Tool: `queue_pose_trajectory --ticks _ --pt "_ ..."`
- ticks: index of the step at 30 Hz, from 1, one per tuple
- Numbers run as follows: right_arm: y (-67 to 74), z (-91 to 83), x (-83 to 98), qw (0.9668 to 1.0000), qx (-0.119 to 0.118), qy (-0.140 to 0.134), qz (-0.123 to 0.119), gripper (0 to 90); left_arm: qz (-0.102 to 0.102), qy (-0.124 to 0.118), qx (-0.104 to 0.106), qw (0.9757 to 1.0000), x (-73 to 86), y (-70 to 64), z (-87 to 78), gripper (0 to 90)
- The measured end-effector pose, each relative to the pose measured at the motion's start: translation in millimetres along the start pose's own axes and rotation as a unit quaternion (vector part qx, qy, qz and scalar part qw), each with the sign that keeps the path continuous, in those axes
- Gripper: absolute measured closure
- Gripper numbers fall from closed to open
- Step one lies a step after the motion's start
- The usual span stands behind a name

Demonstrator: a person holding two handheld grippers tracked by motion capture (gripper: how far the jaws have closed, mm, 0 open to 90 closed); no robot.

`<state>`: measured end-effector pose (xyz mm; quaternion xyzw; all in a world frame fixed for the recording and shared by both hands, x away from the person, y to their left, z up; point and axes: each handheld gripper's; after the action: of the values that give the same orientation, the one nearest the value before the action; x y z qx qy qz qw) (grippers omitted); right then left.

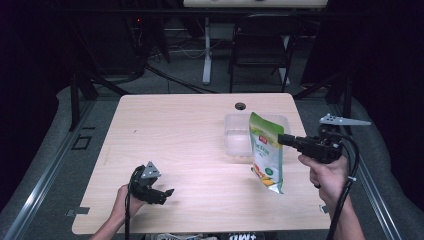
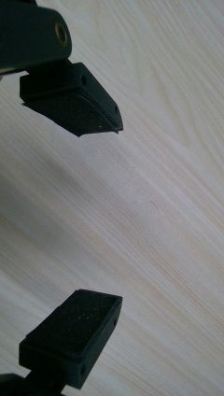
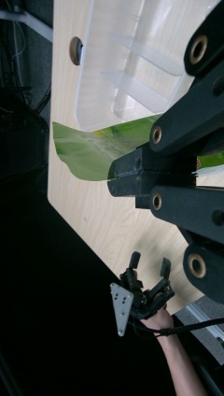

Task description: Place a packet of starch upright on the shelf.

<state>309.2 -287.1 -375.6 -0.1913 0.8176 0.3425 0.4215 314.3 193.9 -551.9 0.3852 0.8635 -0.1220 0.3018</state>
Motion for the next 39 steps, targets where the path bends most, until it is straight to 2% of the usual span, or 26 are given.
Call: queue_pose_trajectory --ticks 9,15,22,39 --pt "-2.3 -17.5 -17.0 0.9996 0.019 -0.021 -0.004 90.0 -0.001 -0.001 0.0 1.0 0.1 0.0 0.1 13.9" --pt "-14.5 -26.1 -29.5 0.9986 0.046 -0.027 0.006 90.0 0.0 -0.001 0.0 1.0 -0.2 0.0 0.2 13.9" --pt "-25.0 -28.2 -39.2 0.9967 0.076 -0.027 0.011 90.0 0.0 0.0 -0.002 1.0 -0.2 -0.1 0.2 13.9" --pt "-49.5 -15.7 -59.2 0.9926 0.113 -0.03 0.033 90.0 0.0 -0.002 0.0 1.0 -0.1 -0.4 -0.1 13.9"
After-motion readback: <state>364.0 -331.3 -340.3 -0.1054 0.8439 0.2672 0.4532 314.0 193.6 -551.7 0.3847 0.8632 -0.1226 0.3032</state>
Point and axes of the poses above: each handheld gripper's, and its own axes: z roughly forward along the jaws, x roughly out of its underside, y roughly to its left, and after that the axes turned 2 degrees about y, right-handed
